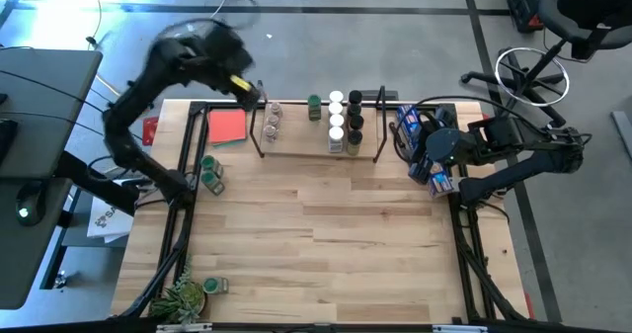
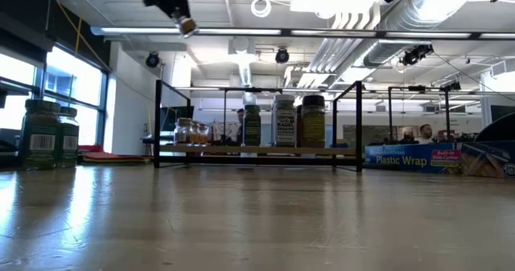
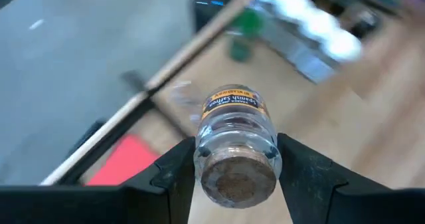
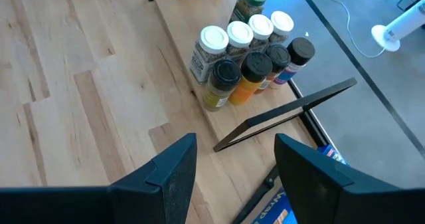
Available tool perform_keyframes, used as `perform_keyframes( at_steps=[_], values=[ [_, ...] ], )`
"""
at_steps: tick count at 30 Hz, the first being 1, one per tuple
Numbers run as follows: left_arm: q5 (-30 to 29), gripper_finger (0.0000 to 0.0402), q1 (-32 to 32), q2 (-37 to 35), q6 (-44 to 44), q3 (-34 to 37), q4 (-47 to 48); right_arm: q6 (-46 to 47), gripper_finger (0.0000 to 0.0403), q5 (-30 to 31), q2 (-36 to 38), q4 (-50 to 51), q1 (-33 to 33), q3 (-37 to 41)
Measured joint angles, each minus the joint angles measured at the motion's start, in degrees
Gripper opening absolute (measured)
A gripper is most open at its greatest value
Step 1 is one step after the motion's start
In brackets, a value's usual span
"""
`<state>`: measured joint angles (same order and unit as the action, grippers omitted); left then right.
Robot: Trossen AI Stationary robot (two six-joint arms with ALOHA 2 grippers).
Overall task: Shelf spices
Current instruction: Put the brown seasoning bottle on the shelf aligned with the other brown seasoning bottles
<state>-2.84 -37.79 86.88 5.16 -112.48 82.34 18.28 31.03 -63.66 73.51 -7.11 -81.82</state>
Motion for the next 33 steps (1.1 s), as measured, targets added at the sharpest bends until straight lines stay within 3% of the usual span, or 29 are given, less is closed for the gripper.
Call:
perform_keyframes(
  at_steps=[4,9,15,21,33],
  values=[
    [0.29,0.0169,9.51,5.29,-7.79,-0.95,2.36,-1.53,0.0197,0.23,0.0,-0.69,0.02,0.0],
    [-0.55,0.0169,17.51,14.26,-24.82,-0.86,8.06,-1.86,0.0197,0.25,0.0,-0.89,0.01,0.0],
    [-10.97,0.0169,21.93,23.85,-40.71,-0.62,7.47,-1.86,0.0197,0.26,-0.01,-0.89,0.01,0.0],
    [-12.35,0.0169,18.87,29.48,-40.29,-0.6,6.36,-1.86,0.0197,0.26,-0.02,-0.89,0.01,0.0],
    [-8.21,0.0169,14.24,33.56,-38.72,1.25,4.18,-1.86,0.0197,0.26,0.0,-0.89,0.02,0.0]
  ],
)
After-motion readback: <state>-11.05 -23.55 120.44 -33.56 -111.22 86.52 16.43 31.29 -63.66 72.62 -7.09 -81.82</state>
